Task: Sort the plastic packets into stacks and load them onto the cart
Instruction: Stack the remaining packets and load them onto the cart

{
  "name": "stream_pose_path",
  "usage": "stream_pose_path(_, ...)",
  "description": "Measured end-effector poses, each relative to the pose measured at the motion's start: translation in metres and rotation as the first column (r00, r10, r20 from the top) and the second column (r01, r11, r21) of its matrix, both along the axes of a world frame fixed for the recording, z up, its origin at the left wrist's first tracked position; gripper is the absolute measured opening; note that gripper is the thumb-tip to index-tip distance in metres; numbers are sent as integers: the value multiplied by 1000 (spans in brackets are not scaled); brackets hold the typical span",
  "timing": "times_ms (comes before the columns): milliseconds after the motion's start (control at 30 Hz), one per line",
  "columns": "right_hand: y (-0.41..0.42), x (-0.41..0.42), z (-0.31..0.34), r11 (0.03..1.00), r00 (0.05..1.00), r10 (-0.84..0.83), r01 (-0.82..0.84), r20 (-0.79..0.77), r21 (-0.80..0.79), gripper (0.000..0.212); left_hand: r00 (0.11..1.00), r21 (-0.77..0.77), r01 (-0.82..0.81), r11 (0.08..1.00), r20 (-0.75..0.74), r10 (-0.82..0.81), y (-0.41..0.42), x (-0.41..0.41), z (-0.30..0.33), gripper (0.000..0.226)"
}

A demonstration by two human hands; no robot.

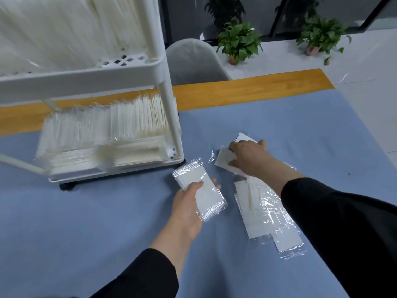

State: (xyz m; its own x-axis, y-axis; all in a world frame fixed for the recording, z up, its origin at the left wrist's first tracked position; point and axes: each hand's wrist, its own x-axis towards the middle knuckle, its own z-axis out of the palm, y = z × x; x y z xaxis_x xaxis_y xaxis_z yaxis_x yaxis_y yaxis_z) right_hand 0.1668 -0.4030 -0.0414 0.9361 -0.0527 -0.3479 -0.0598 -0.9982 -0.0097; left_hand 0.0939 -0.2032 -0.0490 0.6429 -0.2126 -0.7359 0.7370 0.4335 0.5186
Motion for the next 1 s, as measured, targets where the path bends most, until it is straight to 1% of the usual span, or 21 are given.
stream_pose_path(33,-2,-5,0,998,998,-38,36,43,49,23,1000,7,-8,1000,3,8,-2,1,1,28)
stream_pose_path(67,-5,-10,2,984,990,-113,101,78,147,18,1000,17,-17,1000,3,17,-4,2,-1,27)
stream_pose_path(100,-7,-16,5,937,971,-226,194,83,290,24,999,28,-32,999,1,32,-6,3,-2,27)
stream_pose_path(133,-9,-22,11,838,933,-355,291,57,462,30,999,43,-48,998,-2,48,-7,3,-4,28)
stream_pose_path(167,-9,-29,18,698,882,-472,361,18,618,36,998,62,-59,996,-4,60,-10,4,-6,30)
stream_pose_path(200,-7,-36,24,573,840,-542,390,-23,721,40,998,81,-69,994,-3,70,-13,6,-9,34)
stream_pose_path(233,-2,-44,29,492,824,-562,399,-67,774,43,997,95,-73,993,1,73,-17,7,-9,42)
stream_pose_path(267,5,-51,32,459,835,-540,400,-108,793,45,999,117,-49,992,12,48,-21,8,-11,54)
stream_pose_path(300,11,-57,32,473,856,-501,395,-128,788,46,1000,112,1,994,25,-3,-26,8,-10,62)
stream_pose_path(333,16,-62,29,501,876,-462,384,-136,776,46,998,91,43,995,38,-46,-31,8,-10,62)
stream_pose_path(400,17,-65,21,550,894,-428,372,-130,748,45,995,67,86,994,47,-89,-38,8,-12,47)
stream_pose_path(500,-8,-49,16,615,826,-564,398,26,680,27,997,130,59,990,45,-65,-39,12,-18,40)
stream_pose_path(533,-19,-40,14,636,802,-595,429,54,641,26,996,144,58,988,55,-67,-39,13,-20,40)
stream_pose_path(633,-48,-15,-1,768,834,-552,502,14,398,61,992,216,62,975,91,-83,-38,17,-21,29)
stream_pose_path(667,-53,-8,-4,801,853,-523,497,-14,334,68,992,236,53,970,103,-79,-39,19,-23,27)
stream_pose_path(733,-57,6,-9,813,860,-506,500,-63,299,70,989,265,56,963,120,-90,-39,20,-24,39)
stream_pose_path(800,-61,21,-13,800,847,-524,525,-88,292,59,986,277,63,959,135,-103,-38,21,-26,50)
stream_pose_path(867,-61,32,-15,817,857,-501,515,-121,260,40,982,285,72,956,147,-118,-36,21,-25,46)
stream_pose_path(900,-61,36,-18,822,863,-485,504,-139,265,39,982,292,74,953,147,-121,-35,21,-25,44)
stream_pose_path(933,-61,38,-20,819,867,-476,499,-149,285,38,980,299,79,951,152,-129,-35,21,-24,41)
stream_pose_path(1000,-59,35,-17,789,871,-483,477,-88,387,25,979,307,77,949,158,-130,-33,22,-25,33)
